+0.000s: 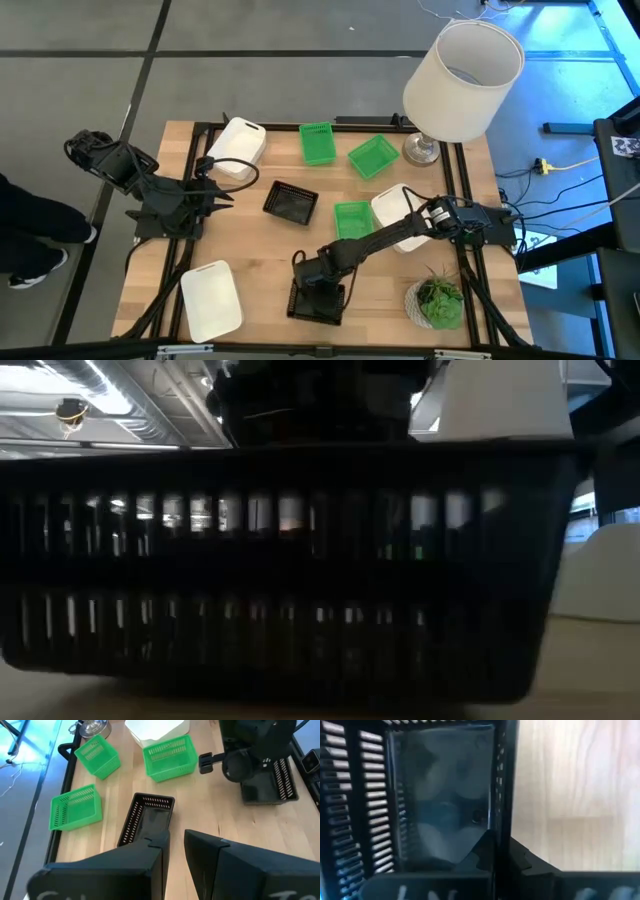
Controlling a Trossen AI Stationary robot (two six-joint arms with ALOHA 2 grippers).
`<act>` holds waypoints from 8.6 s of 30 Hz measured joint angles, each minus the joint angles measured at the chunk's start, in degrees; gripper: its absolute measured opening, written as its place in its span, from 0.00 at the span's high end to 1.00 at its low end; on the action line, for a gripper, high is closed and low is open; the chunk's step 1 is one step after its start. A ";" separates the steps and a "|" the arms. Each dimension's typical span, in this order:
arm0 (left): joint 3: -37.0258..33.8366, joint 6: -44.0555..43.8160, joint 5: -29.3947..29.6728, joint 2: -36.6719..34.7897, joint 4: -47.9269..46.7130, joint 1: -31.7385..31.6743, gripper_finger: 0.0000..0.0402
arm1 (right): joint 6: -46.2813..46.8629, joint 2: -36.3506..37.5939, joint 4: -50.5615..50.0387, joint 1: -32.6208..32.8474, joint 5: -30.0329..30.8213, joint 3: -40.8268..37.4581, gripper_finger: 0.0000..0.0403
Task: Stack baskets by color
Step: Stack the bottom black bin on the top black bins, then stack the bottom green bin on the top left green bin, then stack the right green bin on the left green bins
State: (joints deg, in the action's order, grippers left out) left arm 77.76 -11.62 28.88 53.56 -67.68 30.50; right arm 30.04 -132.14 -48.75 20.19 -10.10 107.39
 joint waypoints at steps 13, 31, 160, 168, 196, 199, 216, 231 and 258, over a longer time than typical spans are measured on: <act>0.00 0.17 0.00 0.00 -0.02 0.00 0.87 | 2.74 0.07 -12.17 -9.77 -0.48 20.87 1.00; 0.00 1.24 5.20 -0.02 0.72 0.00 0.87 | -17.41 -0.09 -14.09 -30.41 6.37 26.45 1.00; 0.02 -4.79 16.89 -0.02 0.42 0.00 0.87 | -46.70 -0.28 -27.95 -29.99 -1.54 0.59 0.73; 0.02 -4.79 17.09 -0.02 0.42 0.00 0.87 | -46.20 -0.31 -26.35 -30.01 -1.54 0.28 0.98; 0.02 -4.87 21.15 0.00 1.36 -3.46 0.87 | -66.47 1.53 -9.91 -46.66 15.08 26.86 1.00; 0.02 -4.90 21.11 0.00 1.38 -4.62 0.87 | -67.94 1.53 -6.98 -48.91 15.38 26.87 1.00; 0.02 -4.94 20.96 -0.02 1.34 -8.67 0.87 | -73.19 -3.55 -7.24 -52.92 10.39 26.16 1.00; 0.02 -4.79 20.96 -0.01 1.33 -8.74 0.87 | -74.29 -3.69 -22.44 -49.35 9.96 26.17 1.00; 0.02 -6.03 16.22 -0.02 1.31 -8.72 0.87 | -72.13 -3.69 -24.90 -47.02 6.92 26.17 0.80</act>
State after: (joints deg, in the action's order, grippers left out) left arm 77.78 -17.64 45.10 53.54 -66.37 21.78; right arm -42.09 -135.83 -73.65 -26.83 -3.18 133.56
